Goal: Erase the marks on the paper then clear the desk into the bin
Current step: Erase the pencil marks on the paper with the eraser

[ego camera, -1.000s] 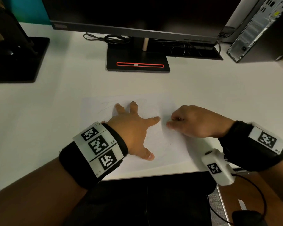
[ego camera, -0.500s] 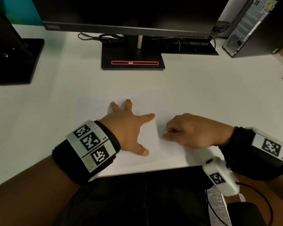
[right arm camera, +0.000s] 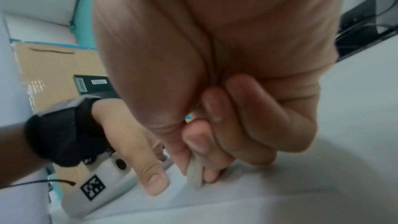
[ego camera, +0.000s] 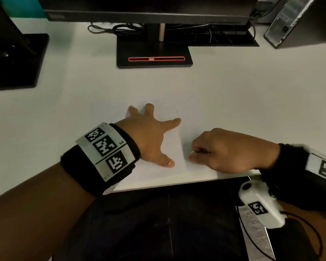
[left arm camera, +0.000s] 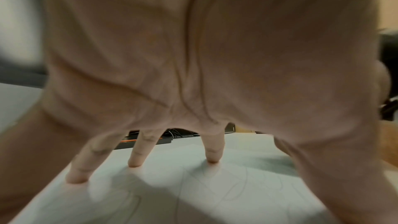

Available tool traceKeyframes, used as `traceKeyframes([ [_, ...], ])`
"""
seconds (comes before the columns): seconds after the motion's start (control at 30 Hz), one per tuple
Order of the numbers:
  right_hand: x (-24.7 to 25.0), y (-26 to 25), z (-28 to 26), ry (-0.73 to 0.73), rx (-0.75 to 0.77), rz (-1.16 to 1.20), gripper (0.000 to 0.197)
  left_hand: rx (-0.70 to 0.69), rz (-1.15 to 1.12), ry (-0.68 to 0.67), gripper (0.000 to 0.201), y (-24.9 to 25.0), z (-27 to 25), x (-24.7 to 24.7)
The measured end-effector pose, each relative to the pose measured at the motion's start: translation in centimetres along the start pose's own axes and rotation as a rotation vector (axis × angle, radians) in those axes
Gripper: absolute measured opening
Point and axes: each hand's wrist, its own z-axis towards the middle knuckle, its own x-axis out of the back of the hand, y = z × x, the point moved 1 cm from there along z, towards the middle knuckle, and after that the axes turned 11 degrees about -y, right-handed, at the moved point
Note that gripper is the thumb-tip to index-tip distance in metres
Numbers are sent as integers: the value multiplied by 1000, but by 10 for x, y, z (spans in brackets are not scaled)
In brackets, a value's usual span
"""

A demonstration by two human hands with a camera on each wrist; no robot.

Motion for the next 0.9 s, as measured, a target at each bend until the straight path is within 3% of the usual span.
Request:
traceKeyframes([
  [0.13,12,15,2,59,-80,54,47,6,20,-4,114,-1,2,0],
  [0.3,0,2,0,6,-6,-12,45,26,36,-36,120,0,0,1],
  [0.47,8,11,0,73,-57,28,45,29,46,-44,123,1,-1,2],
  [0.57,-3,-2,-2,6,-5,-7,45,32,57,-58,127,1,-1,3],
  [0.7,9,10,-1,48,-97,48,46,29,59,-53,127,0,-1,3],
  [0.83,-2,-9,-2,-14,7,-37,45,30,53,-53,127,0,-1,2],
  [0.9,3,-4,-1,-8,-17,-12,46,26,56,-46,127,-1,-1,2],
])
